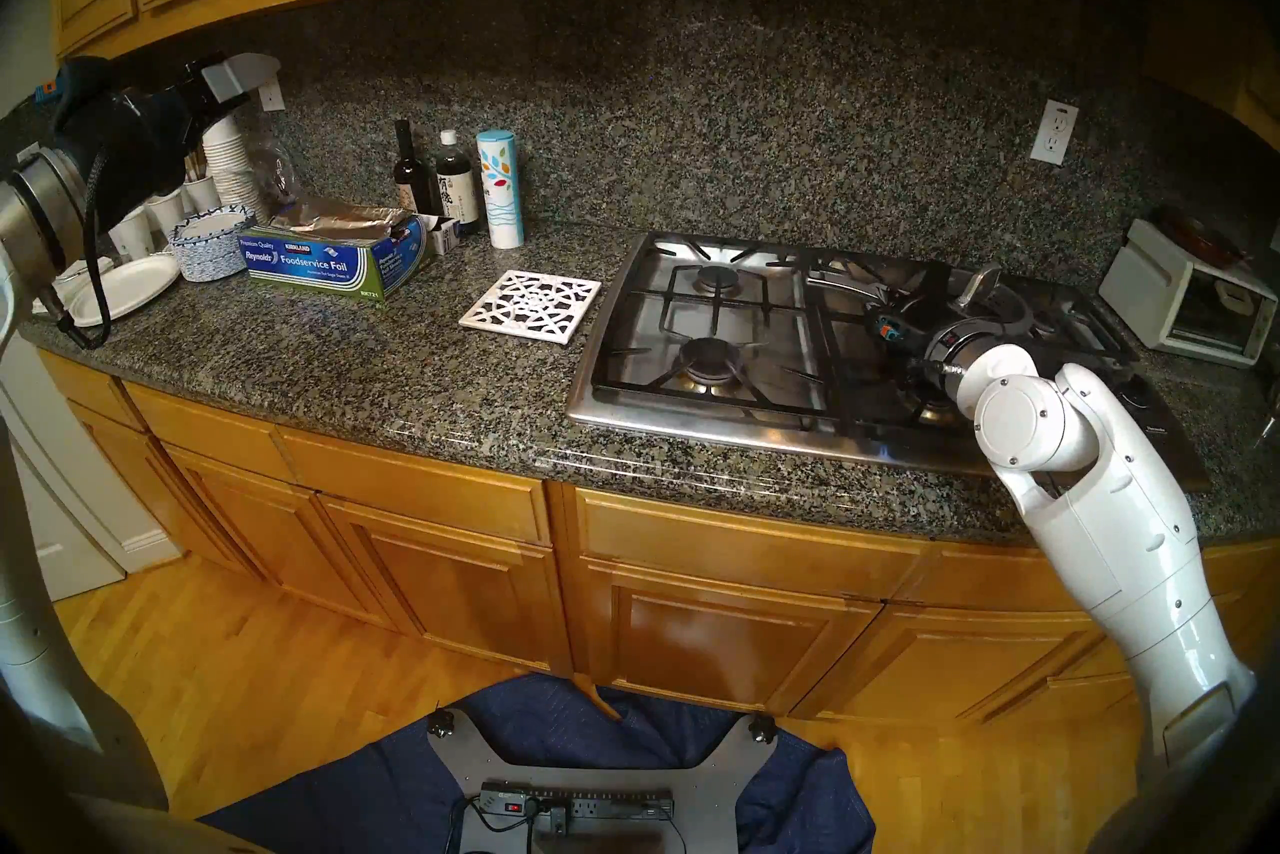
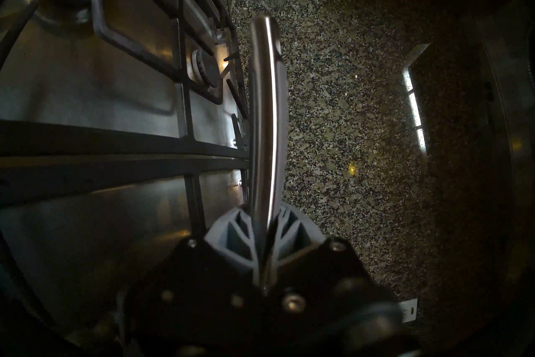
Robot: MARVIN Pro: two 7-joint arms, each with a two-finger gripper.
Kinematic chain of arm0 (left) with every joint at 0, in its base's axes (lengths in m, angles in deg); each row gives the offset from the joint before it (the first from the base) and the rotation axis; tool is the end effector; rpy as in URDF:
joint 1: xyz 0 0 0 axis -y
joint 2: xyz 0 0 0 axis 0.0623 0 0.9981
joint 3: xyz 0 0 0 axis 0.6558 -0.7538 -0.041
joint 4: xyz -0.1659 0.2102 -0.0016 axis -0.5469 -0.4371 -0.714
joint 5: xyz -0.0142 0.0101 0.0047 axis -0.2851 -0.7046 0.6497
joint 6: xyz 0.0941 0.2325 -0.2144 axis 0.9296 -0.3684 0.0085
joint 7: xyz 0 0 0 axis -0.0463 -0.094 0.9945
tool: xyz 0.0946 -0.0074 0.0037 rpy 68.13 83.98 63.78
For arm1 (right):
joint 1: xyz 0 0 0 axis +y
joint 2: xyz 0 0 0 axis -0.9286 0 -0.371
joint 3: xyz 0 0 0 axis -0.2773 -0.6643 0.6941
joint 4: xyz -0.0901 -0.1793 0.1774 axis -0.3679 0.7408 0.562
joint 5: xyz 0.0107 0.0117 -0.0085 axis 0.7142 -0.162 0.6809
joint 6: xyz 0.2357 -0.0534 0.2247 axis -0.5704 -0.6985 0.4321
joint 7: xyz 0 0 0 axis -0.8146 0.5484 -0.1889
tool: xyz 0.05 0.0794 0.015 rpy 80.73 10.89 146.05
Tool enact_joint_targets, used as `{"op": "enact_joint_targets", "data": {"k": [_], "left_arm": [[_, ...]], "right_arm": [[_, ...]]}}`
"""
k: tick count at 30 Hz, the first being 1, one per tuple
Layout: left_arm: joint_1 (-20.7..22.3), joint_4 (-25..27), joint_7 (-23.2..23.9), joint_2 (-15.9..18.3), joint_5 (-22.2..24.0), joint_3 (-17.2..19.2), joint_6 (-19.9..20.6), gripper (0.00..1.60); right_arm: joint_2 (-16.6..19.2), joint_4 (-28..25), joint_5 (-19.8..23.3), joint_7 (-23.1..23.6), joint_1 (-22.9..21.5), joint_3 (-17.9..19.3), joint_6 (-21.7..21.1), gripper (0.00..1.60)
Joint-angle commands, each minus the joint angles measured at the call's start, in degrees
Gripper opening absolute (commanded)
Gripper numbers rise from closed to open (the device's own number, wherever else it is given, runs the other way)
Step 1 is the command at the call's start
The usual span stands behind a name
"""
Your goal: Pick up the pot, put it on the stove, take off the pot lid
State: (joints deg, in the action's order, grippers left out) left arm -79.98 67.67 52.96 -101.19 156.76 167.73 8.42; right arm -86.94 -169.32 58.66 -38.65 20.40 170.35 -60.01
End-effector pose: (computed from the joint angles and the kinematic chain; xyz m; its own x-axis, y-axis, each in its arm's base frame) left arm 0.2836 0.1136 0.0819 -0.0257 0.3487 0.9369 -0.3155 -0.8921 0.3234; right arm 0.4408 -0.1515 -0.1529 -0.0819 0.9779 0.1922 0.1892 -0.1741 0.9664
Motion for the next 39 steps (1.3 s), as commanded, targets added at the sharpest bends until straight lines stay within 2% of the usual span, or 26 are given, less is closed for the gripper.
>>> {"op": "enact_joint_targets", "data": {"k": [1,19,39], "left_arm": [[1.1,0.3,0.1,0.1,-0.1,0.3,-0.8,1.60],[1.1,0.3,0.1,0.1,0.0,0.3,-0.7,1.60],[1.0,0.3,0.1,0.1,0.0,0.4,-0.7,1.60]], "right_arm": [[1.5,-2.9,-1.5,-0.5,-2.9,1.3,-0.5,0.00],[1.4,-4.9,-4.2,1.2,-5.8,-1.1,-1.7,0.00],[3.9,-7.3,-8.8,5.4,-9.0,-3.5,-2.0,0.00]]}}
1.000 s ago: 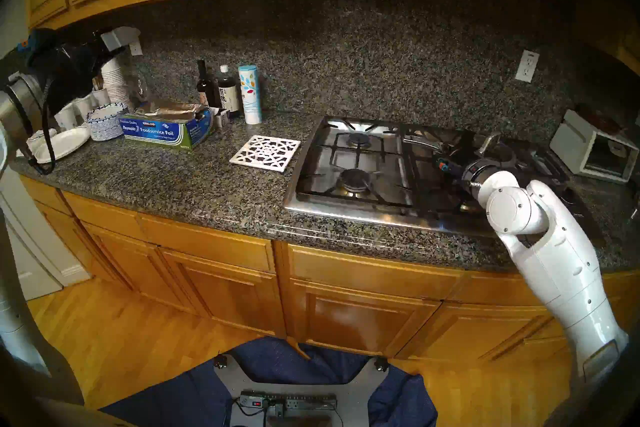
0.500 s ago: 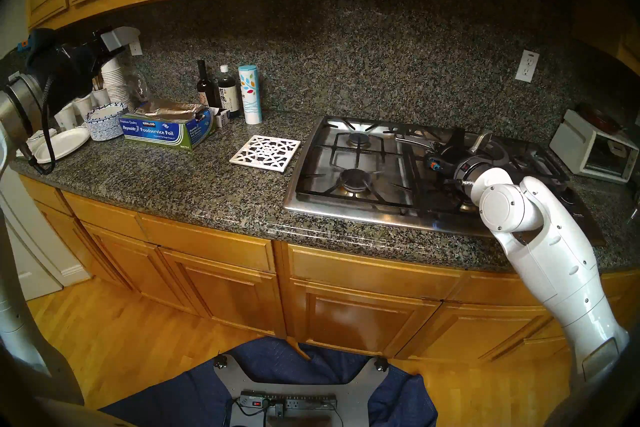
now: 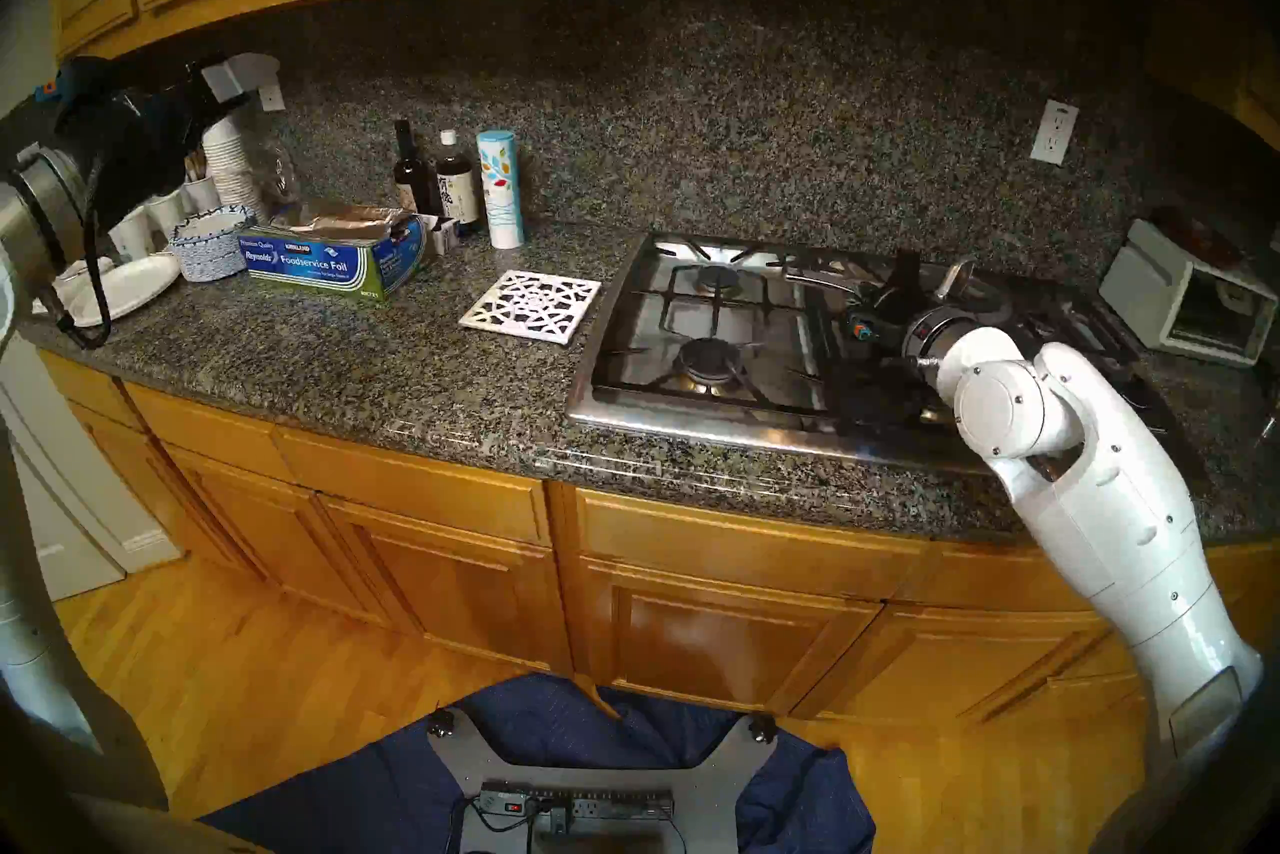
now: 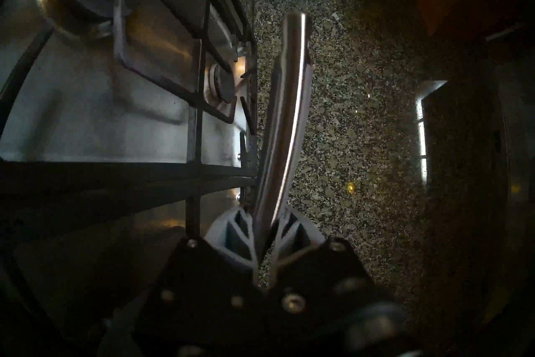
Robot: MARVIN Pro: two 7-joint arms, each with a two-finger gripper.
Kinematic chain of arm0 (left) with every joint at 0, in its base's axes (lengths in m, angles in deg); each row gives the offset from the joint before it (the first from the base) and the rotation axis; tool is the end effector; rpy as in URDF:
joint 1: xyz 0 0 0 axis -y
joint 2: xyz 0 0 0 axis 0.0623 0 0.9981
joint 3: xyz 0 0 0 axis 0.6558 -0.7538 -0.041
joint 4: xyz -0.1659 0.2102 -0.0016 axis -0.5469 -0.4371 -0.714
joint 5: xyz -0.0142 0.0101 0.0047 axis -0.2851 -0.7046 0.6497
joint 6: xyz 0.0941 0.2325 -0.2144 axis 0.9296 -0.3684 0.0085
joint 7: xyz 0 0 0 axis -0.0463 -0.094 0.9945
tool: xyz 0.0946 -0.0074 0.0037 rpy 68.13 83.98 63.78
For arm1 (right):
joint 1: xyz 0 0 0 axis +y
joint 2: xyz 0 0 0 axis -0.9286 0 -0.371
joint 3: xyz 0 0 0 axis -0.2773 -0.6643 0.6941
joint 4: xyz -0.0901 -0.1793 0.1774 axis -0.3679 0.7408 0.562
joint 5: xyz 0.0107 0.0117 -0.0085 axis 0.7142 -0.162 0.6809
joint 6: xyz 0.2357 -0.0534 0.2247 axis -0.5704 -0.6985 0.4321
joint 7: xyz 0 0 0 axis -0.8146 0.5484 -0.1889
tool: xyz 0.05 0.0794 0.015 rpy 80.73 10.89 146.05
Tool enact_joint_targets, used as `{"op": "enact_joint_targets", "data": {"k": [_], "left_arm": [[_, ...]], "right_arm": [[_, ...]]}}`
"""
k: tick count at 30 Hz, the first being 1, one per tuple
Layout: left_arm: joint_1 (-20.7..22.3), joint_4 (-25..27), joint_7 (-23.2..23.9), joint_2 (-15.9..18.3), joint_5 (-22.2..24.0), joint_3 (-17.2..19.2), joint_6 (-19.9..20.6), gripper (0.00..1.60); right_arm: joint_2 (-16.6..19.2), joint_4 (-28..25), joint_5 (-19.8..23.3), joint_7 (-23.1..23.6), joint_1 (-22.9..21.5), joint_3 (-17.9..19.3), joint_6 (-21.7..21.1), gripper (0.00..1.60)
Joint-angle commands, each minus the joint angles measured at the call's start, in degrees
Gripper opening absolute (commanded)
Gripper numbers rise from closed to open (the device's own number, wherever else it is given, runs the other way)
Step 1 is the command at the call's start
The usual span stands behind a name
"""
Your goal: Pick up the pot, put it on the stove, take off the pot lid
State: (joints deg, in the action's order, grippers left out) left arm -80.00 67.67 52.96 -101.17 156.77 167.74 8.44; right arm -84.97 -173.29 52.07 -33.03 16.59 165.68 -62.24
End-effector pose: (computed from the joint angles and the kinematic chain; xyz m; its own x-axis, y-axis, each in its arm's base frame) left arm 0.2836 0.1136 0.0818 -0.0252 0.3483 0.9371 -0.3154 -0.8923 0.3231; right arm 0.4418 -0.1193 -0.1378 -0.1368 0.9895 0.0457 0.2252 -0.0139 0.9742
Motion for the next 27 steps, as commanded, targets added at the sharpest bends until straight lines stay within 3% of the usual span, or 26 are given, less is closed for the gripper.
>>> {"op": "enact_joint_targets", "data": {"k": [1,15,27], "left_arm": [[1.0,0.3,0.1,0.1,0.0,0.3,-0.7,1.60],[1.1,0.3,0.1,0.1,0.0,0.3,-0.7,1.60],[1.1,0.3,0.1,0.1,0.0,0.3,-0.8,1.60]], "right_arm": [[2.0,-3.5,-2.5,0.0,-5.4,1.0,0.3,0.00],[2.3,-4.7,-6.3,2.5,-7.9,-1.6,0.0,0.00],[1.0,-4.4,-11.4,1.3,-8.0,-4.6,-1.0,0.00]]}}
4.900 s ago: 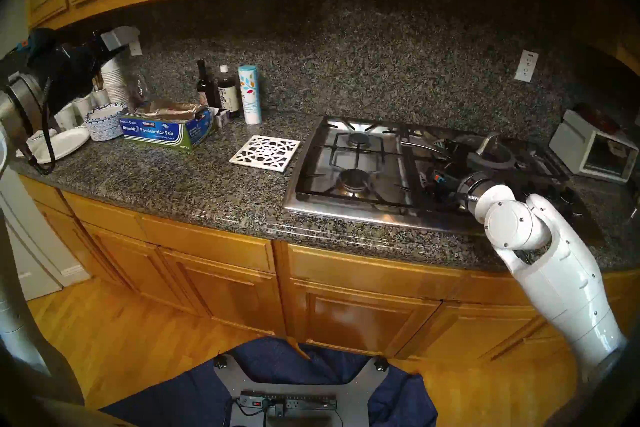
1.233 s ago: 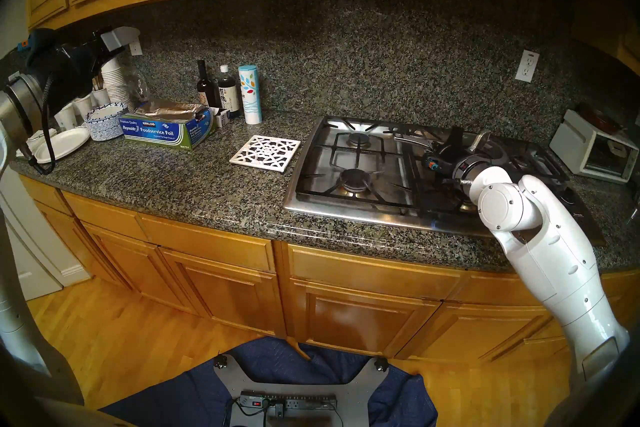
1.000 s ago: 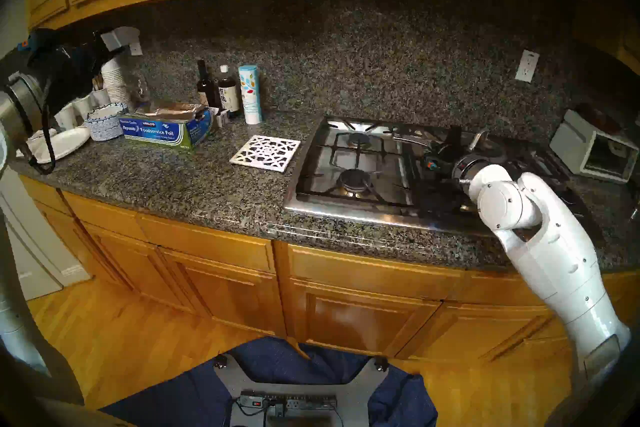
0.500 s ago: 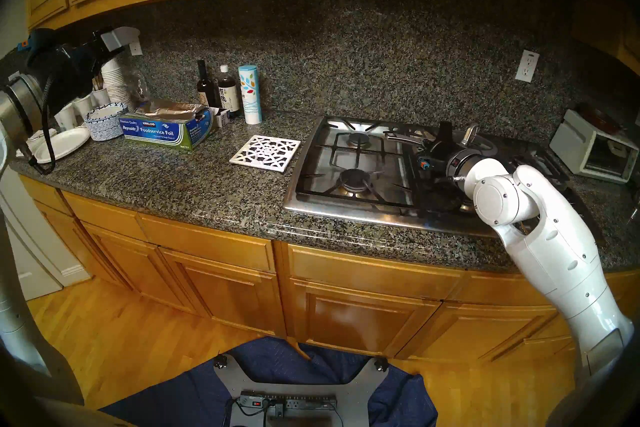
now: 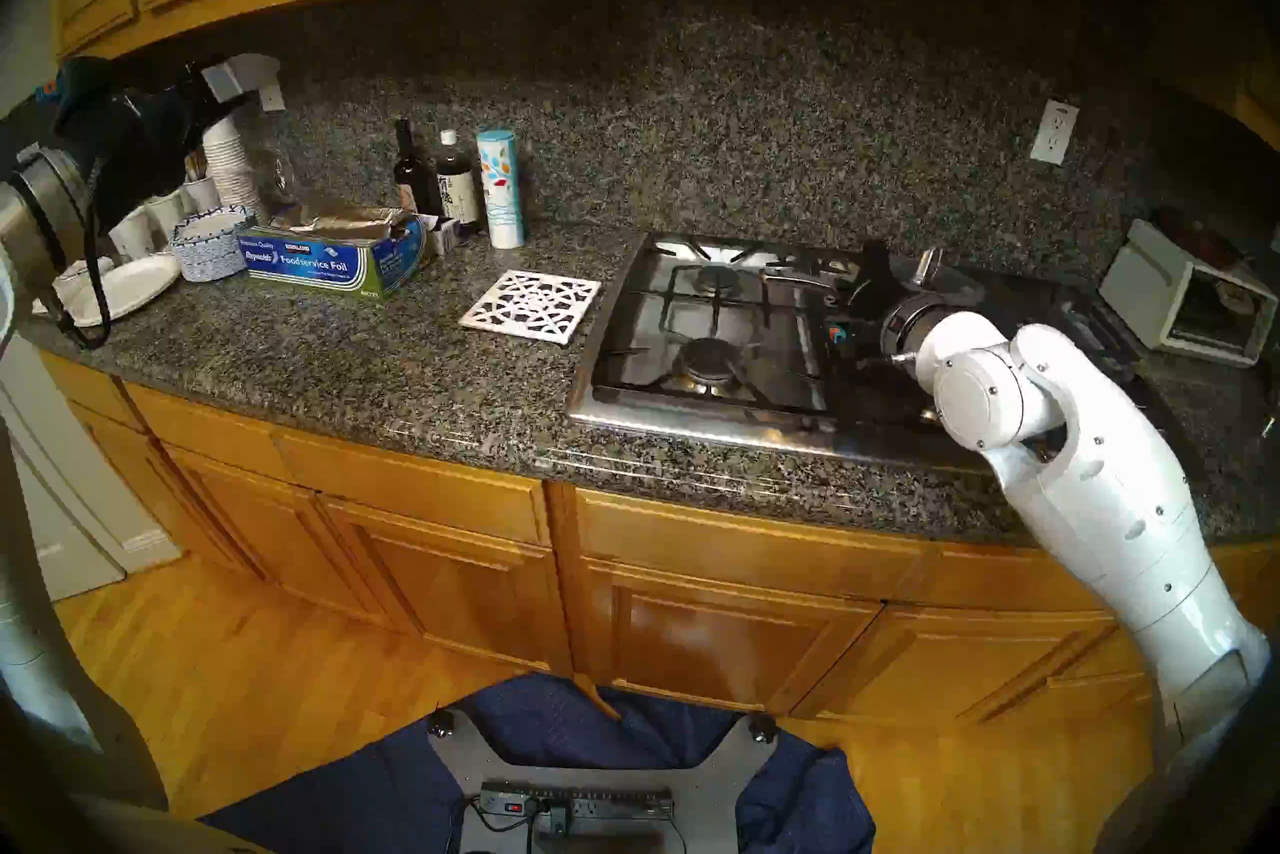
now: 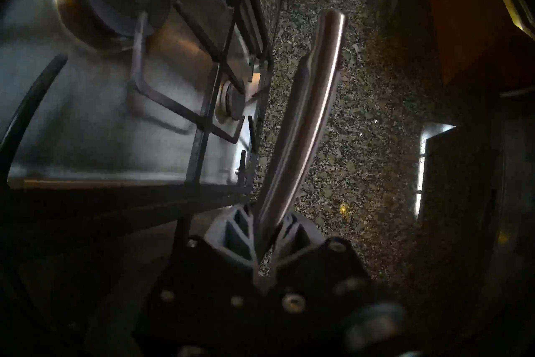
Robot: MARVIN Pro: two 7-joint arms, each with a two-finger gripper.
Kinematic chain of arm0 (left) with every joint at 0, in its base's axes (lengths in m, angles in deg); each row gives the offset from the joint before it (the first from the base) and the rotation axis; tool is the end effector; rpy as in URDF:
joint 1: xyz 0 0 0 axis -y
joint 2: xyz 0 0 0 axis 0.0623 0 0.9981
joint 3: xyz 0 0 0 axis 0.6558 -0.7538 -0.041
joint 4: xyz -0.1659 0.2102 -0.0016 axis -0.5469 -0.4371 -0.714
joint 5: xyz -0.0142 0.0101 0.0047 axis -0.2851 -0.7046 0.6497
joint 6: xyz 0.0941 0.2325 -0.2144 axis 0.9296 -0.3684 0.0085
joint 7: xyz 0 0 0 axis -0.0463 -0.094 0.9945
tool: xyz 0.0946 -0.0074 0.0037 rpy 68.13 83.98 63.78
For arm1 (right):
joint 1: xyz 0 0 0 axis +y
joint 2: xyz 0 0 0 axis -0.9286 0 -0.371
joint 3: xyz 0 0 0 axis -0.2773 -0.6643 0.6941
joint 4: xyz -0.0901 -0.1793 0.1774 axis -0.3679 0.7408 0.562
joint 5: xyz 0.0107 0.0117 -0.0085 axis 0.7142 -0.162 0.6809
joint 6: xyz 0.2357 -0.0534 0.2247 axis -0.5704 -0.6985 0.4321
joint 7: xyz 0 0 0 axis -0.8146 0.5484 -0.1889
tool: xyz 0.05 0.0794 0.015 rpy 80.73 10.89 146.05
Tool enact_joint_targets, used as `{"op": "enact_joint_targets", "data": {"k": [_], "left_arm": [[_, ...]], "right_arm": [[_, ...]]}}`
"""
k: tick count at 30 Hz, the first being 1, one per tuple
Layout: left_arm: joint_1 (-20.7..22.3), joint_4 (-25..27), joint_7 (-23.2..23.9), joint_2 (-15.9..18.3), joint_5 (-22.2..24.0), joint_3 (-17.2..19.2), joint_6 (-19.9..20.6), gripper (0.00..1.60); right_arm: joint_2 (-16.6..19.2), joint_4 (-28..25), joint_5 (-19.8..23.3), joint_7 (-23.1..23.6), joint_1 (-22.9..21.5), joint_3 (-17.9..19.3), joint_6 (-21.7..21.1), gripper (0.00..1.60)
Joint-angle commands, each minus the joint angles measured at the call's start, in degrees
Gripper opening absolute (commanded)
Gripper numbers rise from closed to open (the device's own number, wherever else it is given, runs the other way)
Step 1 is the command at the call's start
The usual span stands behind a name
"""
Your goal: Pick up the pot, put it on the stove, take off the pot lid
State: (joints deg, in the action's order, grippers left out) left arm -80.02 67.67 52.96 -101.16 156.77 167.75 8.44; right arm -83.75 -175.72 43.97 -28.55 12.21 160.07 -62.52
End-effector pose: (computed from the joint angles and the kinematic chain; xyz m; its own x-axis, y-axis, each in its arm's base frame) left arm 0.2836 0.1136 0.0818 -0.0250 0.3481 0.9371 -0.3151 -0.8924 0.3231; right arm 0.4426 -0.0913 -0.1307 -0.1939 0.9737 -0.1197 0.2296 0.1636 0.9594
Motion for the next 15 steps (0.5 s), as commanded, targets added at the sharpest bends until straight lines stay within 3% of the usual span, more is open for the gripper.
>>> {"op": "enact_joint_targets", "data": {"k": [1,15], "left_arm": [[1.1,0.3,0.1,0.1,0.0,0.3,-0.8,1.60],[1.1,0.3,0.1,0.1,0.0,0.4,-0.7,1.60]], "right_arm": [[-0.3,-1.9,-3.6,-3.4,-3.6,0.8,-0.8,0.00],[-2.6,-3.2,-6.7,-4.5,-5.8,-1.3,-1.1,0.00]]}}
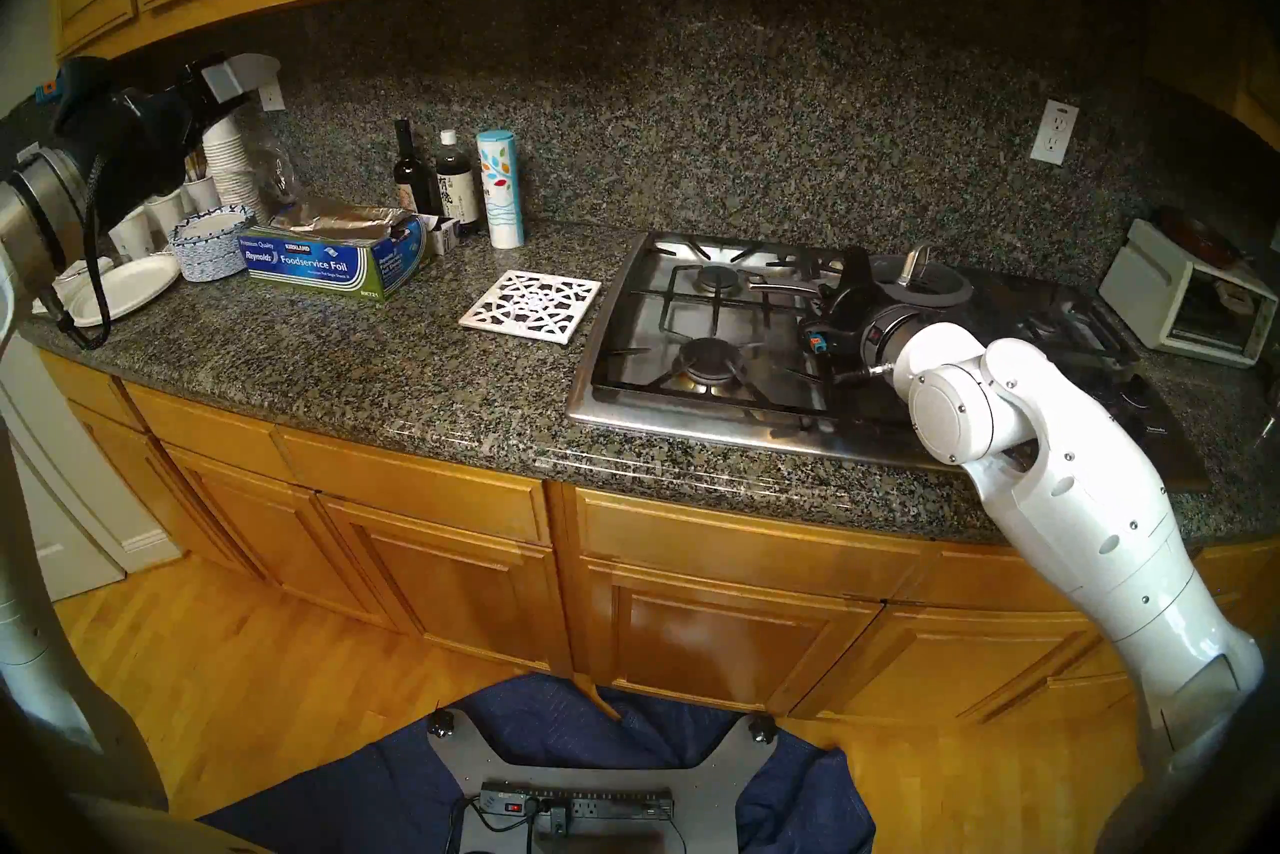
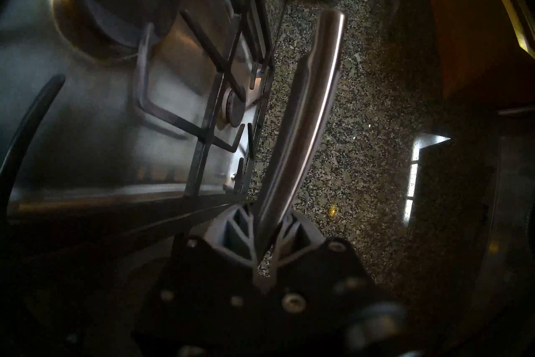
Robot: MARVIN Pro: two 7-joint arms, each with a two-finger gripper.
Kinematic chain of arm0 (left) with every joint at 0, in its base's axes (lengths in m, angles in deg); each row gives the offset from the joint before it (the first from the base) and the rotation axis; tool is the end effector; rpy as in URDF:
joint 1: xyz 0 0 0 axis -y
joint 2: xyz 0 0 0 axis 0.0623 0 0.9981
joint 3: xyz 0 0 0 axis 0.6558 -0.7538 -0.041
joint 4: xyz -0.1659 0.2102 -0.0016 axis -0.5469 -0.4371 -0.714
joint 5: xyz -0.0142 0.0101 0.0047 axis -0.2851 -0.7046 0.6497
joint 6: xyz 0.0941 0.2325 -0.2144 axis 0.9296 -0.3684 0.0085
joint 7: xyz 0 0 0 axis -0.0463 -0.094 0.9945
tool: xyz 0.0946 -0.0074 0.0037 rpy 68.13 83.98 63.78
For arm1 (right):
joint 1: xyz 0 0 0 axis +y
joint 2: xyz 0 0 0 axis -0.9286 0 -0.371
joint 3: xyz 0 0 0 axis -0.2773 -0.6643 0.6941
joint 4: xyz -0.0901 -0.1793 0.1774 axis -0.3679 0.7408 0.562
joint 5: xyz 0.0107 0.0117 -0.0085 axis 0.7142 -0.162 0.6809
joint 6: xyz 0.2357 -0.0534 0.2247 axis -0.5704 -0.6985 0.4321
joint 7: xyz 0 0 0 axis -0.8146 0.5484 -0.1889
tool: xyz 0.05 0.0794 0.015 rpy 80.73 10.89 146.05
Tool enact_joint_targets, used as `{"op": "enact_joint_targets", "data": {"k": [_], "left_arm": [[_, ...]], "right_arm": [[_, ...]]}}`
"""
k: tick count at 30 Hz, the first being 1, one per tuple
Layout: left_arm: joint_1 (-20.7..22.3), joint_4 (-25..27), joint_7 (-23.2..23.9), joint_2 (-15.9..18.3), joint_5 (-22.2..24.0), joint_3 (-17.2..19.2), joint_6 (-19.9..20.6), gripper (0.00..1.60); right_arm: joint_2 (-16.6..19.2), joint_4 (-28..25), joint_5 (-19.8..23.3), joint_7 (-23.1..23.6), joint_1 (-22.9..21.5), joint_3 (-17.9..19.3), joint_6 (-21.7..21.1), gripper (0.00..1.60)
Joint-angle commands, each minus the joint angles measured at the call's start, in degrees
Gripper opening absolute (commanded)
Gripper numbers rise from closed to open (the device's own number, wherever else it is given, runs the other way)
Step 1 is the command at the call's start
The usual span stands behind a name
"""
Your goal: Pick up the pot, put it on the stove, take off the pot lid
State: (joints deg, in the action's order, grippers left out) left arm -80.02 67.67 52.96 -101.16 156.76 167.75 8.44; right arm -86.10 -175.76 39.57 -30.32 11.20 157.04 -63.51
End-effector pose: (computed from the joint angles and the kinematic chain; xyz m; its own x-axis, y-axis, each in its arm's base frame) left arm 0.2836 0.1136 0.0818 -0.0251 0.3480 0.9371 -0.3150 -0.8924 0.3230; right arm 0.4441 -0.0731 -0.1398 -0.2019 0.9677 -0.1511 0.1918 0.1904 0.9628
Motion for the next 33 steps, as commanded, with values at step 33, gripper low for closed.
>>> {"op": "enact_joint_targets", "data": {"k": [33], "left_arm": [[1.0,0.3,0.1,0.1,0.0,0.4,-0.7,1.60]], "right_arm": [[-2.0,-11.6,-5.9,2.1,-8.5,-2.5,0.7,0.00]]}}
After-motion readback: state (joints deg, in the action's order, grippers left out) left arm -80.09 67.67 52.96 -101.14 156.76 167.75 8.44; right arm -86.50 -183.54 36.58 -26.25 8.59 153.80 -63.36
